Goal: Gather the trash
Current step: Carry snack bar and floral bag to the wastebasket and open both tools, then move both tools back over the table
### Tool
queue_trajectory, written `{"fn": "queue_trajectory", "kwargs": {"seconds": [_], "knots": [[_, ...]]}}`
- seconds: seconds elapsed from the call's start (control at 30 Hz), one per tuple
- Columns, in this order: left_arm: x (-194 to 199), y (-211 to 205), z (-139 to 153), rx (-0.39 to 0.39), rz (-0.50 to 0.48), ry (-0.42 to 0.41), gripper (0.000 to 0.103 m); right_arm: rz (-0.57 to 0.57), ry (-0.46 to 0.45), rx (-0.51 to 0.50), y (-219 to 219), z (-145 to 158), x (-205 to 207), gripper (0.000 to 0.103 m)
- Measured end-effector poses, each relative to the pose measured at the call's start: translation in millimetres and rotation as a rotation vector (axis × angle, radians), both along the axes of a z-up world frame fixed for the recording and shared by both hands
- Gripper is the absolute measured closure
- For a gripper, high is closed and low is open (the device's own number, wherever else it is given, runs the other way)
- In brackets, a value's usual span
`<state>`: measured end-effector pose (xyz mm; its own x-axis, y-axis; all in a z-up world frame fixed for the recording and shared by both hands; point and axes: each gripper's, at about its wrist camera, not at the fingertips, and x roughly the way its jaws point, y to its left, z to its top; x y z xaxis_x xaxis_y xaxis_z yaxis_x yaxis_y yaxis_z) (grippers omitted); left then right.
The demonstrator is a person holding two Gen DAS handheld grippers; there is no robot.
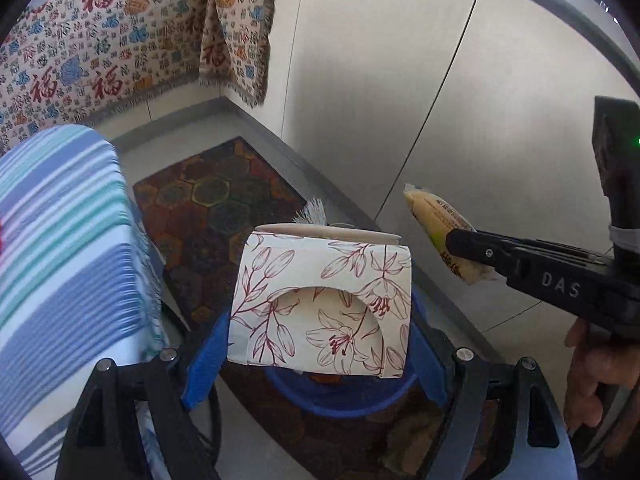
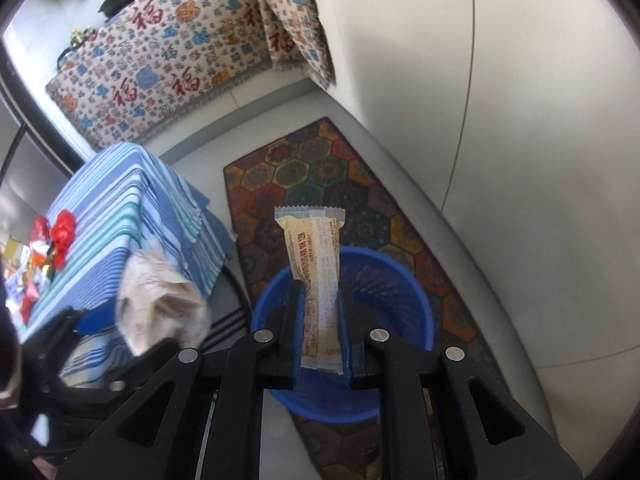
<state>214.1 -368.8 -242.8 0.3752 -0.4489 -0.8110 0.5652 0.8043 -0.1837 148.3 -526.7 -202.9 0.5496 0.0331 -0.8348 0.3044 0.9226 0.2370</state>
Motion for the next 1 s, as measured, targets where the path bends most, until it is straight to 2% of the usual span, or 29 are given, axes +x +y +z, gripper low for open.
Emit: {"fn": "queue_trajectory", "kwargs": {"seconds": [0.5, 0.6, 0.63, 0.67, 0.8, 0.9, 1.0], "knots": [[14, -46, -41, 0.043, -0.095, 0.012, 0.019, -0.041, 0.031, 0.032, -38, -21, 4, 0.088], [17, -53, -52, 0.054, -0.107, 0.029, 0.018, -0.036, 0.028, 0.047, -41, -26, 7, 0.078], [17, -55, -53, 0.052, -0.106, 0.032, 0.018, -0.035, 0.021, 0.055, -43, -26, 7, 0.065], [19, -55, -56, 0.048, -0.101, 0.035, 0.018, -0.037, 0.015, 0.060, -44, -26, 7, 0.062], [21, -52, -53, 0.028, -0.077, 0.043, 0.018, -0.042, 0.000, 0.055, -46, -21, 5, 0.061], [18, -41, -41, 0.015, -0.061, 0.024, 0.018, -0.047, -0.022, 0.039, -46, -13, 3, 0.055], [7, -23, -19, -0.017, -0.040, -0.005, 0.018, -0.047, -0.061, -0.016, -40, 3, -1, 0.045]]}}
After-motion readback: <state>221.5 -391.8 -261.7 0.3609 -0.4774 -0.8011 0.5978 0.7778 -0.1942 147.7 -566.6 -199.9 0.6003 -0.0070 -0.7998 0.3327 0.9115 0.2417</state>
